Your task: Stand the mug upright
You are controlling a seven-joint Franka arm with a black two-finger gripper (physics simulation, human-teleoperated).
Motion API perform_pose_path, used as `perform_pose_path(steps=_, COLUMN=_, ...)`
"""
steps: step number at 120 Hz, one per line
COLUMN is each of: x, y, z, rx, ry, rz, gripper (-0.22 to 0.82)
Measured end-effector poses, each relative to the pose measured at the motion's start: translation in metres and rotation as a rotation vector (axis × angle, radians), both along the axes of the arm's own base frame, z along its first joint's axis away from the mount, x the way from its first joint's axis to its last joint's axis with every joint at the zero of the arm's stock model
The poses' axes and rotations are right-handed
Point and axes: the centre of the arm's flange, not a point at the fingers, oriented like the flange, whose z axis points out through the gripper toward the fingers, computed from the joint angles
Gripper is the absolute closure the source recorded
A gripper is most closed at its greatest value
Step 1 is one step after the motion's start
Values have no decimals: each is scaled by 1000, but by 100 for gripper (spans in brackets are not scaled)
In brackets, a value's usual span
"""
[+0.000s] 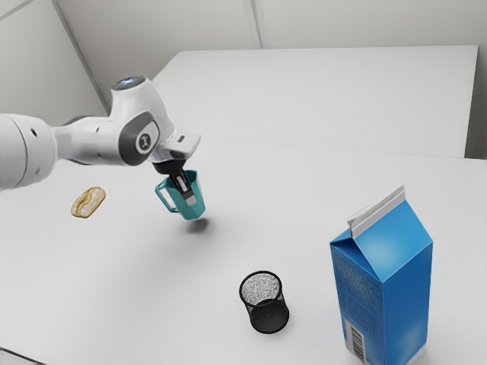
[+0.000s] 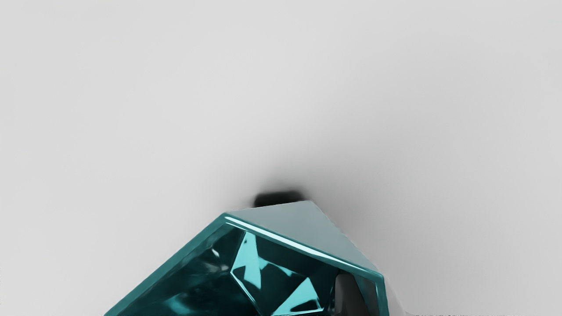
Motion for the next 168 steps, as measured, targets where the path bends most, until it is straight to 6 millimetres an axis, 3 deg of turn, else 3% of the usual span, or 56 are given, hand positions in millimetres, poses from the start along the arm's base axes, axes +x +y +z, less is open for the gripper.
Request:
perform_pose_path(steps=24, x=-11, y=-10, z=-11, rx=41, ry=-25, rz=13, gripper=78)
perform_pose_path(steps=102, x=-24, y=-13, z=-45, rx=44, ry=-66, rz=117, gripper=77)
perform_pose_path(steps=168, x=-24, y=-12, z=-44, rx=33, ry=-81, rz=144, gripper=41)
